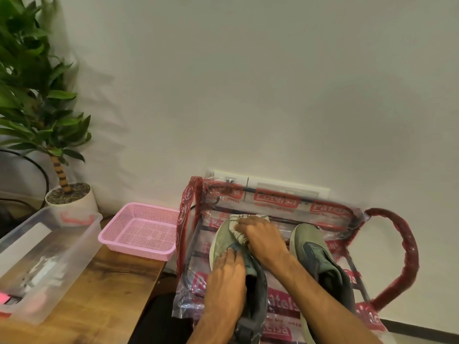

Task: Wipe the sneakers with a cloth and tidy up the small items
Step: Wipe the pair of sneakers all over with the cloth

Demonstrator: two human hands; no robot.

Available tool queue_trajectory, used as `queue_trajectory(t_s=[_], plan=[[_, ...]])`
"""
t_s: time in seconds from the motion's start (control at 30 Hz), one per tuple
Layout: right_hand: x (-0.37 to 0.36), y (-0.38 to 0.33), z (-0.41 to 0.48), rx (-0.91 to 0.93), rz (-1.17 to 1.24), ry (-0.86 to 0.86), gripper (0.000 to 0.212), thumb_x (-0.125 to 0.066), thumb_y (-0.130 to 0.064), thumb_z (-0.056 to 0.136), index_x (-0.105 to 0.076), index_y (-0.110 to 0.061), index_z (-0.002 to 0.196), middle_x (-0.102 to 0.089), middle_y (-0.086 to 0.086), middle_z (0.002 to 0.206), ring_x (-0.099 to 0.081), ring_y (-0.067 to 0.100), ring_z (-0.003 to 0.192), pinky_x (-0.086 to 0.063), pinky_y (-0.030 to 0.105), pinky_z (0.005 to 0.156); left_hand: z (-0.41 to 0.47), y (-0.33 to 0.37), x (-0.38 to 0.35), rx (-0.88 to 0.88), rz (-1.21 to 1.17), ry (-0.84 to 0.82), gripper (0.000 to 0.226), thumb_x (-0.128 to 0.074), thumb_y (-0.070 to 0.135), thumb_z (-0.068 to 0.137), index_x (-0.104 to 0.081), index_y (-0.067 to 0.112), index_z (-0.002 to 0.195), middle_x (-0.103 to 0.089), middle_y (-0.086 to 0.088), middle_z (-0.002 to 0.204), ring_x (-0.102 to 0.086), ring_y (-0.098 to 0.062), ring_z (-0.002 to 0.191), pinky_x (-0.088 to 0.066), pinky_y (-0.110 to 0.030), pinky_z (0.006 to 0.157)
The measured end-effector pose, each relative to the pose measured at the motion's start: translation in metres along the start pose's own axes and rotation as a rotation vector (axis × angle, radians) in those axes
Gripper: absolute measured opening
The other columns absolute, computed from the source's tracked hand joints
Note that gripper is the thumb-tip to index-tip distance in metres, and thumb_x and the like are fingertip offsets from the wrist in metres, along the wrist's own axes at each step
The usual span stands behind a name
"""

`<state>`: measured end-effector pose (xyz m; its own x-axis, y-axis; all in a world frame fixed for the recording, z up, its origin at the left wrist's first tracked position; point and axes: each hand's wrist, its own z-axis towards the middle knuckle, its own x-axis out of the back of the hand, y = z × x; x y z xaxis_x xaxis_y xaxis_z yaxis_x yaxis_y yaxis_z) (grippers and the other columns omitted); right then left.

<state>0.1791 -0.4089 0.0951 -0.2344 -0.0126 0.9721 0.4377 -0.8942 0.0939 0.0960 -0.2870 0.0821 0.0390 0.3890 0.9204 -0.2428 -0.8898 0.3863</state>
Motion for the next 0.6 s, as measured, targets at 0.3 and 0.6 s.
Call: queue_trajectory(t_s=[0.3,0.6], plan=[[0.009,0.038,-0.015,-0.450,0.044,0.051,0.039,-0.058,0.003,0.084,-0.065,-0.016,0.117,-0.068,0.006,0.115,-0.063,0.026,0.103,-0.049,0.036,0.081,-0.011,-0.003,-0.004,-0.093,0.054,0.004,0.072,-0.048,0.002,0.094,-0.010,0.011,0.155,-0.008,-0.011,0.163,-0.011,-0.022,0.150,-0.008,-0.030,0.121],[0.008,0.013,-0.001,-0.071,0.149,0.225,0.048,-0.073,-0.004,0.078,-0.064,-0.010,0.125,-0.060,0.010,0.131,-0.055,0.029,0.122,-0.043,0.040,0.102,-0.006,-0.002,0.000,-0.103,0.017,0.036,0.062,-0.047,0.005,0.096,-0.022,0.014,0.152,-0.024,-0.009,0.159,-0.024,-0.019,0.146,-0.020,-0.028,0.119]])
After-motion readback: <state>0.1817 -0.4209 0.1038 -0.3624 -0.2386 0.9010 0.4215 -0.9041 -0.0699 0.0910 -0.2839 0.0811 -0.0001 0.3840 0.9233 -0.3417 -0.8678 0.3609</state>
